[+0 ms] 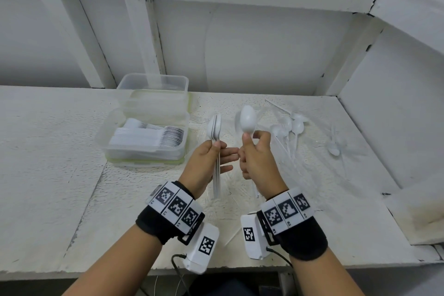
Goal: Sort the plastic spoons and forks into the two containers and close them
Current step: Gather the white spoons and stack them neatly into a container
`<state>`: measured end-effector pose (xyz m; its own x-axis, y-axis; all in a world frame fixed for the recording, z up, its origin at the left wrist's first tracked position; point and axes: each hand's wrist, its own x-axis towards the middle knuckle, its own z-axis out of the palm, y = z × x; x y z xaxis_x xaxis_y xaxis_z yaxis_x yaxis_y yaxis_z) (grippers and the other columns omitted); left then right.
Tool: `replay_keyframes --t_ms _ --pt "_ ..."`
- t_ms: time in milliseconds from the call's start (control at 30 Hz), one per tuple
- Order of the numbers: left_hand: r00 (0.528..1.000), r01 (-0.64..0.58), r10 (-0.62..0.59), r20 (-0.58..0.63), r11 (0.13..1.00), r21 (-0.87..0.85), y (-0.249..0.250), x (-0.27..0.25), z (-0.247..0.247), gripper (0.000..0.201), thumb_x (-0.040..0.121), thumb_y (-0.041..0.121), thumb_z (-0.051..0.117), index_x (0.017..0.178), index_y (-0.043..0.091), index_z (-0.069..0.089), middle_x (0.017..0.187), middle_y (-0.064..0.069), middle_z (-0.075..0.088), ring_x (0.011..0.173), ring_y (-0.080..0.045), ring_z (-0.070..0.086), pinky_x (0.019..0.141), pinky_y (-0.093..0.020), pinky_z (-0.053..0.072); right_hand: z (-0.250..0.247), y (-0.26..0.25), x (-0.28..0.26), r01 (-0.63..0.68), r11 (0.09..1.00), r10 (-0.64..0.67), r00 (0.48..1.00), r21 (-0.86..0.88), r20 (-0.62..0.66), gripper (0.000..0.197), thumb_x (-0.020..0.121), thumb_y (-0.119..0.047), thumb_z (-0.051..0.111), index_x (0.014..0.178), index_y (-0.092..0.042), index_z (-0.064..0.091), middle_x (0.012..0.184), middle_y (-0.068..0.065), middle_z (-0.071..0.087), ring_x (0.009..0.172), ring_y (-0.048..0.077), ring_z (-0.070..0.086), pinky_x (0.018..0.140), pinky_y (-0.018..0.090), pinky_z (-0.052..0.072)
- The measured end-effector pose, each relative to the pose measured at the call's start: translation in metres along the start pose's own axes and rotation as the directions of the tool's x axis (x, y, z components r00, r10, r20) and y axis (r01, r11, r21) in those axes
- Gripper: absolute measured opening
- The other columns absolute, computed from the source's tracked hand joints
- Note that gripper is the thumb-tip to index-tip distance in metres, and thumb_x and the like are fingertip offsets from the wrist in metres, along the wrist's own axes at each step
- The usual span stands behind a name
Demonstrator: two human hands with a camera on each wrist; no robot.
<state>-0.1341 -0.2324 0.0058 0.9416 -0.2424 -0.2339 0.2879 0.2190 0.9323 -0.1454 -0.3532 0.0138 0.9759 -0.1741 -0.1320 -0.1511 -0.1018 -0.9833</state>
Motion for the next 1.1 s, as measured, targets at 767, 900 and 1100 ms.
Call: replay_keyframes --t_ms 767,900,1100 --pt "0.999 -0.026 0.020 0.026 0.965 0.260 -0.005 -0.002 0.010 0.039 0.098 0.030 0.044 0.110 -0.007 0.052 0.088 -0.021 0.060 0.074 -0.018 0.057 0.067 -0.030 0.050 0.018 0.003 0.001 0.084 0.919 -0.170 0.966 -0.386 -0.195 0.036 0.094 -0.036 0.049 0.090 -0.009 0.072 0.102 -0.005 0.037 0.108 0.022 0.046 0.096 0.041 0.042" --pt "0.996 0.037 -0.047 0.077 0.991 0.128 -0.003 -0.003 0.005 0.024 0.100 0.022 0.039 0.098 0.004 0.055 0.080 -0.007 0.060 0.066 -0.012 0.059 0.062 -0.022 0.053 0.012 0.002 0.005 0.116 0.919 -0.188 0.969 -0.376 -0.159 0.037 0.098 -0.030 0.044 0.069 -0.014 0.060 0.089 0.002 0.043 0.081 0.015 0.051 0.078 0.030 0.042" --pt "0.995 0.073 -0.071 0.071 0.997 -0.025 0.002 -0.002 -0.002 0.020 0.101 0.014 0.034 0.093 0.008 0.051 0.085 -0.010 0.066 0.068 -0.013 0.066 0.066 -0.025 0.056 -0.001 -0.003 0.007 0.159 0.943 -0.213 0.963 -0.292 -0.165 0.038 0.101 -0.023 0.032 0.065 -0.017 0.036 0.062 -0.003 0.035 0.055 0.009 0.033 0.054 0.022 0.028"
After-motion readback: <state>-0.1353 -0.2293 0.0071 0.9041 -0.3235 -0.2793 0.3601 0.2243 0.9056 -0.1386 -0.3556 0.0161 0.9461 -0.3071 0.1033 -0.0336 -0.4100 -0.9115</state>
